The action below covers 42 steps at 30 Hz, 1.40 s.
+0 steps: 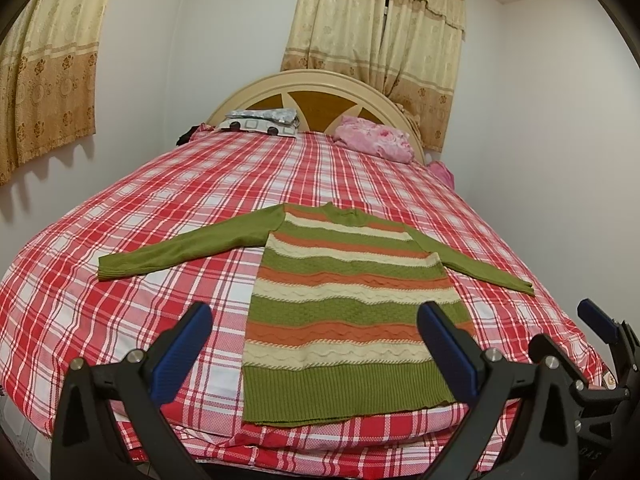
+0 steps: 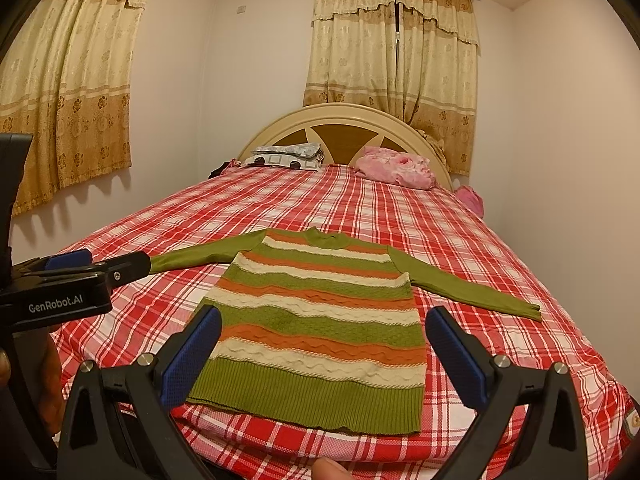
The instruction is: Fold small clothes
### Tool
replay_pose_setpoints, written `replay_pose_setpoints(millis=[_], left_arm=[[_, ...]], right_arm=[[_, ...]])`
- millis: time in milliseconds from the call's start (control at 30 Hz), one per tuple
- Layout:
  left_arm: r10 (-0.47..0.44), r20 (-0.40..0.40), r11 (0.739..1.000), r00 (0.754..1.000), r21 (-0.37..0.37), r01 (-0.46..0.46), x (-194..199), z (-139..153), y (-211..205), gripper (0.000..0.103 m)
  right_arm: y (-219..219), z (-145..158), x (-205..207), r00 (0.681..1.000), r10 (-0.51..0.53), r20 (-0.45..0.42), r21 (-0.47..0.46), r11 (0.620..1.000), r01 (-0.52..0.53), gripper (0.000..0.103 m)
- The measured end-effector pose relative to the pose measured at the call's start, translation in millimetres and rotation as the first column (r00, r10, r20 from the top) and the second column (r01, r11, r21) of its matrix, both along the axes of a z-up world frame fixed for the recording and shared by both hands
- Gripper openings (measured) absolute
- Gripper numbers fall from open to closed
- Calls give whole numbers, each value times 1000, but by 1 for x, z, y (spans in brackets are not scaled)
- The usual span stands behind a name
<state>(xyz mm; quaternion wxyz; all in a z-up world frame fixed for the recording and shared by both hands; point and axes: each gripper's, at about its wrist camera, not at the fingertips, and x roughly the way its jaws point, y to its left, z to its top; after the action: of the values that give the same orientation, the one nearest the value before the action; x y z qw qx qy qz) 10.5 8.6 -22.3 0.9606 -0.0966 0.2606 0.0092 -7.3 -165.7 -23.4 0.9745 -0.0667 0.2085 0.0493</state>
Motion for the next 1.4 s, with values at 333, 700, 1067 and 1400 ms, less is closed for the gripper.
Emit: replay_pose_setpoints(millis=[333,700,1067,1400], left_arm=[[0,-8,1000,1000,4,0,2,-4,-6,103],[-19,-36,999,999,36,21,21,-10,-11,103],[-51,-68,988,996,146,60,85,-31,-16,103],[-65,-142,976,988,198,93,180,-67,-25,103]], right_arm=[[0,0,1,1000,1,-3,1,1000,-1,102],[-11,-5,17,1000,18,-7,17,1000,-18,102],[-50,-46,84,992,-3,-127,80,997,14,102],[-136,-93,182,959,-112,-259,160,975,157,102]])
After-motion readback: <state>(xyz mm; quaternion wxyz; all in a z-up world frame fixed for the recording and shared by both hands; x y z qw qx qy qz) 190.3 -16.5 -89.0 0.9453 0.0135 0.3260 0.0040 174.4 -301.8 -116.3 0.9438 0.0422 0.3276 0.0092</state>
